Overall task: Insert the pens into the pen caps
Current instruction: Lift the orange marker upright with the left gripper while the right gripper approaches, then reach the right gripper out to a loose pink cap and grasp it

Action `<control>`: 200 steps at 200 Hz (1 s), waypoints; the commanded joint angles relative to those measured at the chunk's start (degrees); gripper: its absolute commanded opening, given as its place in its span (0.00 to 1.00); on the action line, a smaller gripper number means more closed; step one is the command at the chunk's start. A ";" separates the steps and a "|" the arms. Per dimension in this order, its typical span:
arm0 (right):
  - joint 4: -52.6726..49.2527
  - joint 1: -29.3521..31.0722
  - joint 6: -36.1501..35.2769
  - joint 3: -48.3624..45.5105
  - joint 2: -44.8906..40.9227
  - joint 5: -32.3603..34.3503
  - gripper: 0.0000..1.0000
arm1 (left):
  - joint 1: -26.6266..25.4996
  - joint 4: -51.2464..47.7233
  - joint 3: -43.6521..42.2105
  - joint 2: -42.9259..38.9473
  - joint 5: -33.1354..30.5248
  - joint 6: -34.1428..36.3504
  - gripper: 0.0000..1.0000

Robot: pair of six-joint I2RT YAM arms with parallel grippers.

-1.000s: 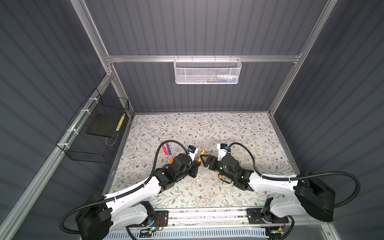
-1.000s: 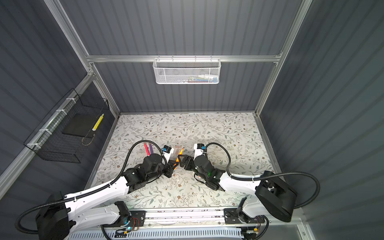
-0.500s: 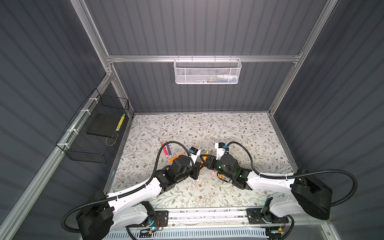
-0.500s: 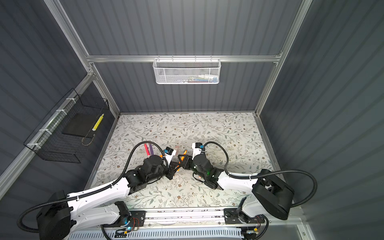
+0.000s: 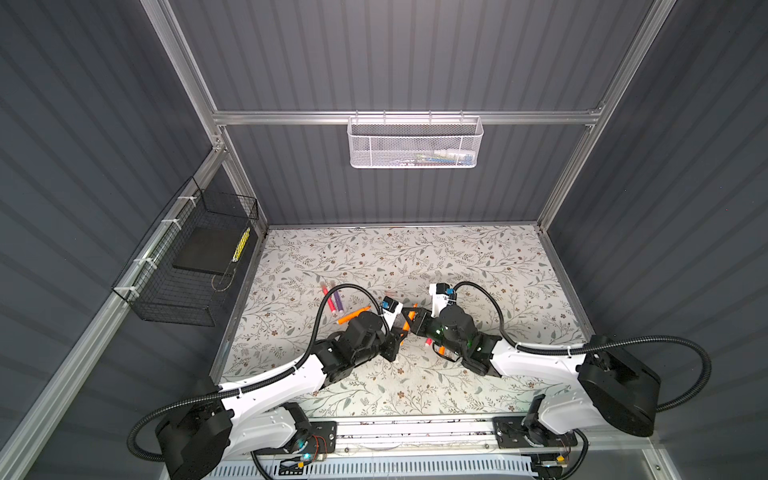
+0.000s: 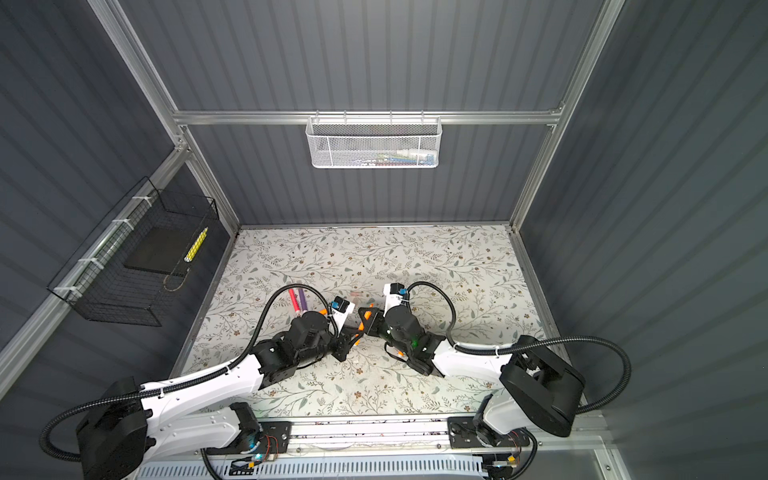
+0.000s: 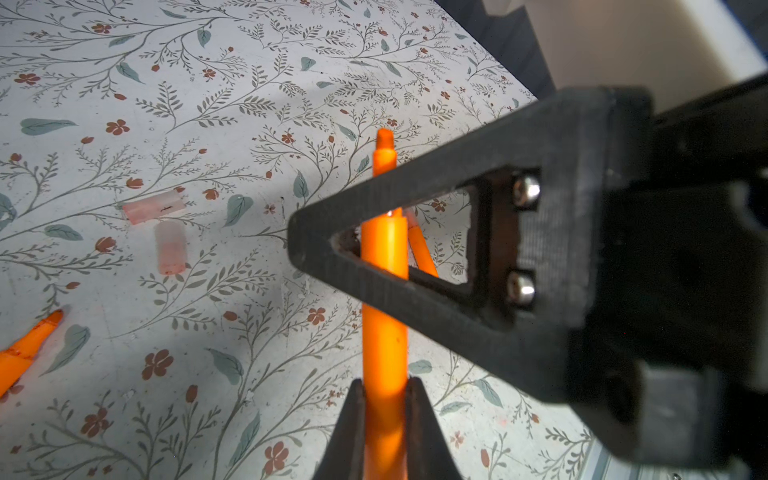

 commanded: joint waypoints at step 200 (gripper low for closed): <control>6.05 1.86 2.99 0.13 1.73 0.18 0.55 | 0.43 3.07 0.01 2.68 -12.69 -3.41 0.00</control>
